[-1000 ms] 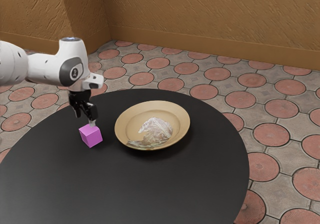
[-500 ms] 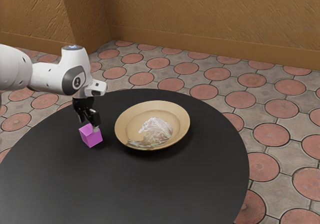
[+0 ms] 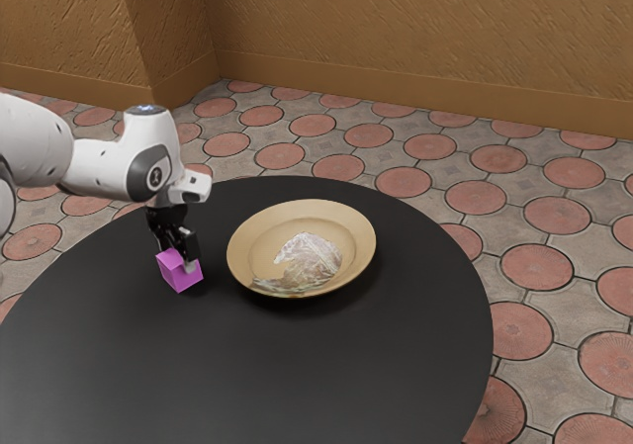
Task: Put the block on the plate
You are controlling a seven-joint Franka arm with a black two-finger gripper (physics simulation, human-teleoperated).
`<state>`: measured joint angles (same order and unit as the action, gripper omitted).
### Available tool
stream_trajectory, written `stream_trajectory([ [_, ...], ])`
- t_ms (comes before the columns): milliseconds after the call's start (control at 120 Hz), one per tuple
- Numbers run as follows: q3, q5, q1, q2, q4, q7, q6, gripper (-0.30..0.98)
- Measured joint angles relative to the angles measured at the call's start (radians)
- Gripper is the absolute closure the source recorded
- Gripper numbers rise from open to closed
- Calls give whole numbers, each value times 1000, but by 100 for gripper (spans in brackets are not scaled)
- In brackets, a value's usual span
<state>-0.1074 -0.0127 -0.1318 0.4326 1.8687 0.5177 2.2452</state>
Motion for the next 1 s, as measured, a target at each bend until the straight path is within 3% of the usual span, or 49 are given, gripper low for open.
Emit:
stream_trajectory([
  [467,0,0,-6,33,0,10,23,0],
  [733,0,-1,-5,35,0,9,29,20],
  [1000,1,-7,-2,29,-1,6,32,25],
])
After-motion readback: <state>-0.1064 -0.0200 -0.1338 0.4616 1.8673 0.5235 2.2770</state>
